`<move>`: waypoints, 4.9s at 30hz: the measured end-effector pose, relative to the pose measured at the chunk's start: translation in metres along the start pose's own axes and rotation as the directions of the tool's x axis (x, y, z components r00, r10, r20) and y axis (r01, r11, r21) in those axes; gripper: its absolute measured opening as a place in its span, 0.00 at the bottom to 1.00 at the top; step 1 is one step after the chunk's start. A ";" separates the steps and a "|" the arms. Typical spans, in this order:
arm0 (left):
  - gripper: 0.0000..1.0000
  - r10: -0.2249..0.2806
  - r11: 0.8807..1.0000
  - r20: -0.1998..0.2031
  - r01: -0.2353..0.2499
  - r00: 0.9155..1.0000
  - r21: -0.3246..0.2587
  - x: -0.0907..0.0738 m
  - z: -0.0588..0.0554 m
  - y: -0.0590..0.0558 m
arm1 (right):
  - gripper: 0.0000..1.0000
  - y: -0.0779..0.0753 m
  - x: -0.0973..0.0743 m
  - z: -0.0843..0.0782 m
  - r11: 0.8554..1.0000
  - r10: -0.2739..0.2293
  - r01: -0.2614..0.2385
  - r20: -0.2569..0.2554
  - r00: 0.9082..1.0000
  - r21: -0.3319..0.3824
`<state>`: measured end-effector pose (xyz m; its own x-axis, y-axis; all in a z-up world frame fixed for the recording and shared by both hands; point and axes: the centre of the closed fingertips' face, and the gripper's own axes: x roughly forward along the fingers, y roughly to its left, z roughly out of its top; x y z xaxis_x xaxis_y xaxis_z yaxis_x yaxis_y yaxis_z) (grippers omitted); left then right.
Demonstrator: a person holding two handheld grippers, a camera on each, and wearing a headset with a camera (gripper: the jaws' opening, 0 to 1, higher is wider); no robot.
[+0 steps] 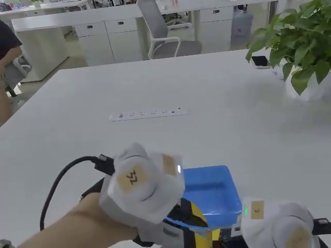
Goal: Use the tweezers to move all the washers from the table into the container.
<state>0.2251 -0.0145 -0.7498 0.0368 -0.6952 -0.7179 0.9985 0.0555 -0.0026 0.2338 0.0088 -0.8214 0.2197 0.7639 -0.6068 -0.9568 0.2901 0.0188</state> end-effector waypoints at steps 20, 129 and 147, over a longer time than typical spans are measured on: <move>0.00 -0.009 0.999 -0.035 0.010 0.999 0.040 0.013 -0.003 -0.002 | 0.08 0.002 0.001 0.000 1.000 0.002 -0.003 -0.010 1.000 -0.013; 0.94 0.809 0.559 0.339 -0.452 0.480 -0.695 -0.112 -0.048 0.015 | 0.06 -0.131 -0.006 0.006 0.920 -0.329 0.320 0.002 0.944 0.229; 0.94 0.811 0.551 0.325 -0.449 0.487 -0.703 -0.111 -0.051 0.015 | 0.06 -0.119 -0.031 0.049 0.887 -0.341 0.250 0.188 0.921 0.388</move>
<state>0.2339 0.1004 -0.7058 0.8410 -0.5263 -0.1251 0.5046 0.8466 -0.1692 0.3499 -0.0208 -0.7659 0.5646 0.7128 -0.4160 -0.7202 0.6717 0.1736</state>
